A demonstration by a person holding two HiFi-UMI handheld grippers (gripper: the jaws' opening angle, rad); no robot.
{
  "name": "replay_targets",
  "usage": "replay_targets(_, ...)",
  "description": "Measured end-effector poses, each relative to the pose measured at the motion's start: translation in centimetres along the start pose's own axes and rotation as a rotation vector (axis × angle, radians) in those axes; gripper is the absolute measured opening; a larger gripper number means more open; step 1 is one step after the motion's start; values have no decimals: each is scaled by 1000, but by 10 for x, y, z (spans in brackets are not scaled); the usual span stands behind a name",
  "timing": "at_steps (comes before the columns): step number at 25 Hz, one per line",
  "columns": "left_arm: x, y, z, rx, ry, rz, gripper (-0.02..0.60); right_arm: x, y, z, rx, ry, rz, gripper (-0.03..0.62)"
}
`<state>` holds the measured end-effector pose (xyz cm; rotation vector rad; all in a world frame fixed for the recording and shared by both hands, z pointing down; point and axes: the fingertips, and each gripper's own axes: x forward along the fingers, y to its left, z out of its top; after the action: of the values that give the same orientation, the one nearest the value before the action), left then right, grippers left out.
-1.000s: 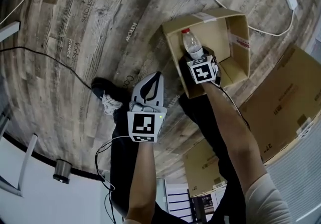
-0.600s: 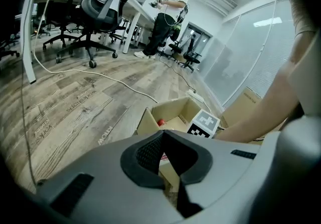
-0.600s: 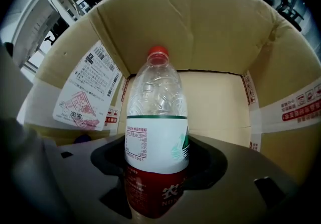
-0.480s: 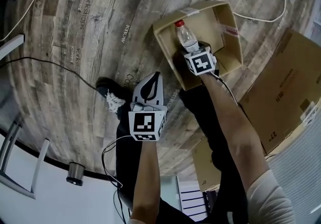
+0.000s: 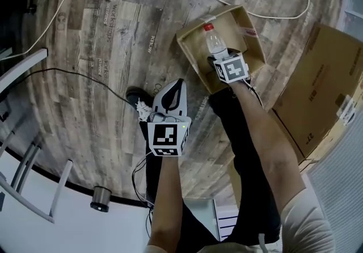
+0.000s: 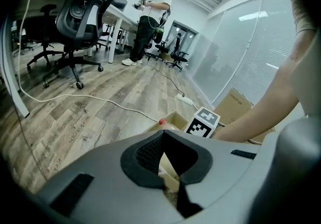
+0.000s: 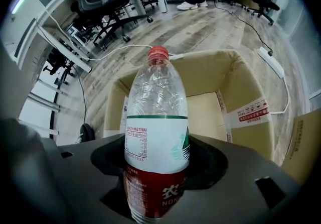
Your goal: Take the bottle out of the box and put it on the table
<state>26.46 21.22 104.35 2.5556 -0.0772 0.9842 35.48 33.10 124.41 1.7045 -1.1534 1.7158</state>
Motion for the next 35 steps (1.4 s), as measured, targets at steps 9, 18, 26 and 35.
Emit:
replay_targets(9, -75, -3, 80, 24, -15, 8, 14, -118, 46, 17, 21, -44, 15, 310)
replay_targets(18, -160, -25, 182, 67, -53, -16, 12, -263, 114, 51, 124, -152, 70, 310)
replay_targets(26, -245, -40, 267, 86, -100, 16, 12, -397, 174, 110, 46, -343, 86, 311)
replay_targets(35, -341, -61, 329, 85, -187, 98, 14, -544, 248, 175, -99, -620, 158, 311)
